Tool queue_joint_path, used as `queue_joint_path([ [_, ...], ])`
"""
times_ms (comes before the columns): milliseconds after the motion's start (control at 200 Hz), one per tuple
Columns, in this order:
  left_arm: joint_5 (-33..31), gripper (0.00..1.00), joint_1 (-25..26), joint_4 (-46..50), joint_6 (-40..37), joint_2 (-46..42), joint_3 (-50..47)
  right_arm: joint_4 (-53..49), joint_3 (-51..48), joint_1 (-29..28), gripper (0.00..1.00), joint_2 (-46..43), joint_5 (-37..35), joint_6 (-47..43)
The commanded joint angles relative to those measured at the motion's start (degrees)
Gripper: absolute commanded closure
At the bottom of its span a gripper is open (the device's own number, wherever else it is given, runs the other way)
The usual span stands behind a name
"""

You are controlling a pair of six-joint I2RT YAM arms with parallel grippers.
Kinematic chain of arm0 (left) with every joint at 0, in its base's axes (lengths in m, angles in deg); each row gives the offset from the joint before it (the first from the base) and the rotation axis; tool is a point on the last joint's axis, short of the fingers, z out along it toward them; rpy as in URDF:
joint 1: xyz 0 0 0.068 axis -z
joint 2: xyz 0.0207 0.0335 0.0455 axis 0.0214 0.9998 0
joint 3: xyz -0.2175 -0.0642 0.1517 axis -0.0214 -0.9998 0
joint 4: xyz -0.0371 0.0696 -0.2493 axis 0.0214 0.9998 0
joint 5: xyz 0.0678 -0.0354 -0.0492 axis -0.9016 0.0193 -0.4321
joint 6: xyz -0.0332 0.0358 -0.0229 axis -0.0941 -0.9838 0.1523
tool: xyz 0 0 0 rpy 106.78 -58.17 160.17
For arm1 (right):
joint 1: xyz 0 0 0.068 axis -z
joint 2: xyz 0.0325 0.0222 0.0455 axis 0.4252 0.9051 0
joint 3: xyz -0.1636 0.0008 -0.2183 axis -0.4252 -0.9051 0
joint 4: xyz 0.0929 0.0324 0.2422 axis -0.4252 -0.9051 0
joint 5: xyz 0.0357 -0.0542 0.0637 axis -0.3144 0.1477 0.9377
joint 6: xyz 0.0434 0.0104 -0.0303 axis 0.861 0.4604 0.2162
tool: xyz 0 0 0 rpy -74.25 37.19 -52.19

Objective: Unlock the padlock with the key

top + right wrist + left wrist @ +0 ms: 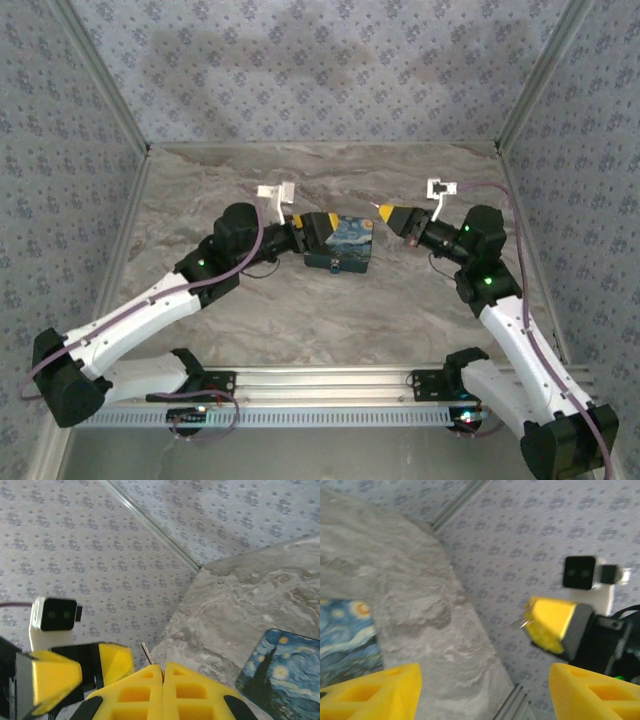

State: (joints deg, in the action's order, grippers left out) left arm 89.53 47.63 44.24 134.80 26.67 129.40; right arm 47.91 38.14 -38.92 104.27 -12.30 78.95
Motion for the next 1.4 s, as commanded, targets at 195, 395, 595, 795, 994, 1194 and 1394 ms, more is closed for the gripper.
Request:
queue_joint_path([
  [195, -1.06, 0.29, 0.18, -3.34, 1.38, -2.33, -3.9, 2.5, -1.76, -1.56, 1.0, 0.2, 0.5, 0.83],
  [395, -1.22, 0.25, 1.09, -1.2, 0.46, 2.39, -1.1, -7.8, 1.07, -1.7, 1.0, 2.54, -6.9, -6.28],
  [595, -5.31, 0.02, 4.35, -1.0, -0.54, 6.04, -4.24, -13.96, 6.71, -0.57, 1.0, 13.31, -17.68, -15.34],
  [795, -8.28, 0.02, 5.26, -3.86, -0.07, 10.99, -9.34, -11.97, 13.07, -0.54, 1.0, 26.59, -25.65, -20.03],
  [994, -14.43, 0.02, 6.11, -19.74, -4.06, 15.27, -17.52, -11.56, 19.8, -0.56, 1.0, 38.48, -28.45, -22.93],
  [1194, -15.57, 0.02, 6.16, -20.53, -12.92, 21.0, -16.39, -11.74, 23.98, -0.54, 1.0, 46.31, -29.3, -24.94],
  [1394, -13.05, 0.02, 5.81, -35.31, -18.66, 27.53, -19.19, -11.27, 25.44, -0.47, 1.0, 51.76, -29.07, -26.04],
])
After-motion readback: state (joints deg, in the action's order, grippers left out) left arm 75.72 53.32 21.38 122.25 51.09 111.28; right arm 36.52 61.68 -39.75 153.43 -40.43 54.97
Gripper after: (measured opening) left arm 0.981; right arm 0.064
